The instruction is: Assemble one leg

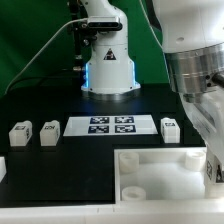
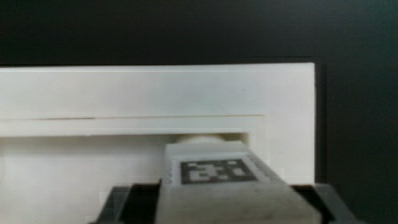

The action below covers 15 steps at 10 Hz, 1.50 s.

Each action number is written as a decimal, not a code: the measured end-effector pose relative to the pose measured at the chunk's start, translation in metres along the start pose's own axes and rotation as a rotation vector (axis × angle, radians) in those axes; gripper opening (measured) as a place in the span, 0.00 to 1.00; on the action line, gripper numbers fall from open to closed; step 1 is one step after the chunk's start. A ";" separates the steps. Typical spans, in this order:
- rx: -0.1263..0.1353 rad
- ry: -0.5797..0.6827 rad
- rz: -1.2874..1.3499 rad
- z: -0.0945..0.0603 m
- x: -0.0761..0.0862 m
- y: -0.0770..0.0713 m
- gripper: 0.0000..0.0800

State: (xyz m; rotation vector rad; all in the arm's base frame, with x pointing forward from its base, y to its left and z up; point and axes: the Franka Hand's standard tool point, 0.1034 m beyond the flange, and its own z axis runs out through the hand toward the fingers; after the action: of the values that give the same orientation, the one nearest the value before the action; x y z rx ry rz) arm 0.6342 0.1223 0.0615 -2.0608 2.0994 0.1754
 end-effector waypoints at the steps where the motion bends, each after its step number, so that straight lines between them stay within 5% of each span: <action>1: 0.000 0.000 -0.029 0.000 0.000 0.000 0.37; 2: 0.000 0.000 -0.062 0.000 0.000 0.000 0.46; 3: -0.001 0.005 -0.161 0.000 0.001 0.000 0.69; 5: -0.003 0.006 -0.378 -0.001 0.001 0.000 0.79; 11: -0.017 0.058 -1.029 -0.001 0.003 -0.003 0.81; 14: -0.103 0.107 -1.472 -0.003 0.002 -0.003 0.81; 15: -0.113 0.133 -1.601 -0.003 -0.002 -0.004 0.81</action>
Offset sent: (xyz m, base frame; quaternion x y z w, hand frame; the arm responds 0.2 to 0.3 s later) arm -0.0009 -0.0009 0.0025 -0.0021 0.0019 -0.3190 0.9478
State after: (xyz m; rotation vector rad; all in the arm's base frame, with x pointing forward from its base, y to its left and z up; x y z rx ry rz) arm 0.6384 0.1234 0.0649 -3.0749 -0.0140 -0.1047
